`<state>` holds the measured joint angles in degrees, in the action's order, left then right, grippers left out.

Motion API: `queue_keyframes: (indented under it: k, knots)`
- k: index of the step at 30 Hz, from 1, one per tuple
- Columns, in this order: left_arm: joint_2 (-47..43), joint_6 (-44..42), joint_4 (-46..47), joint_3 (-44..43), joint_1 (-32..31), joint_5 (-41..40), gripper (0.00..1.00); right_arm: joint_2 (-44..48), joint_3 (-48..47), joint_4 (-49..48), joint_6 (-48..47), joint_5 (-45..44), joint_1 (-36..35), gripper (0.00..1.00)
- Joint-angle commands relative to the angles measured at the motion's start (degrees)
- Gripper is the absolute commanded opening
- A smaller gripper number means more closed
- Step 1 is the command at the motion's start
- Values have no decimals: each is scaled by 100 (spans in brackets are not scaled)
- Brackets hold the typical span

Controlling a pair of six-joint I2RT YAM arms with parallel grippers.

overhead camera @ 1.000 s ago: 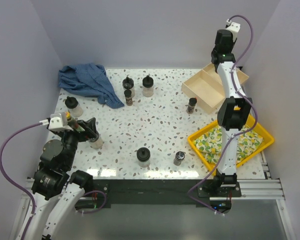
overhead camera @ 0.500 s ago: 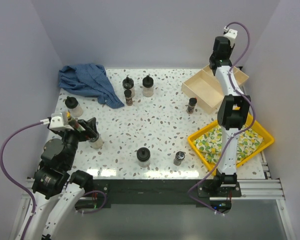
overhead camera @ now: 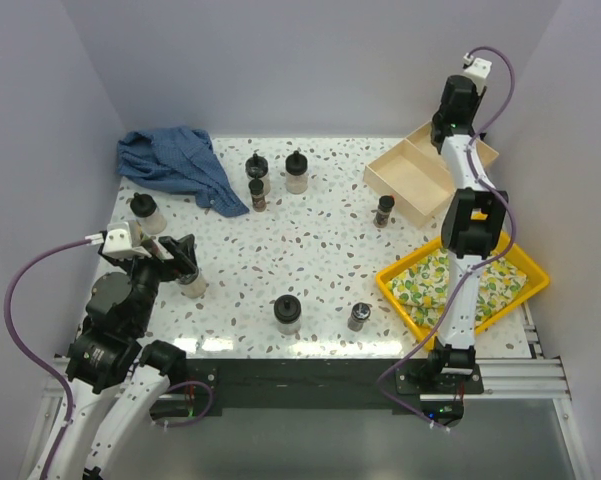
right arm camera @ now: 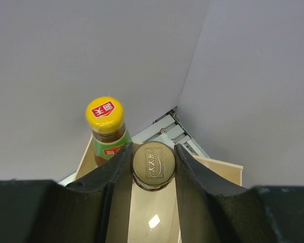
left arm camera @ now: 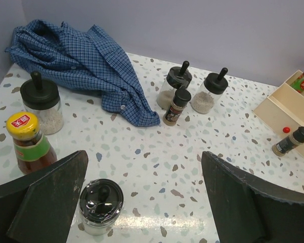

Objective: Organize the condiment bottles
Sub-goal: Place the bottle in the storage box.

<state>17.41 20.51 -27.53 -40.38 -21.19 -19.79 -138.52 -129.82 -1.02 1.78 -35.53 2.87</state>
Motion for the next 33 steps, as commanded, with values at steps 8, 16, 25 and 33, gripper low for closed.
queue_keyframes:
  k: [8, 16, 25, 33]
  knots:
    - [87, 49, 151, -14, -34, 2, 100, 229, 387, -1331, -143, -35, -24, 0]
    - [96, 41, 160, -14, -34, 19, 100, 168, 397, -1446, -372, -270, -164, 0]
    - [78, 32, 160, -14, -52, 10, 100, -53, 613, -2024, -828, -833, -243, 0]
    - [122, 23, 169, -5, -69, 19, 100, -149, 783, -2412, -715, -613, -243, 0]
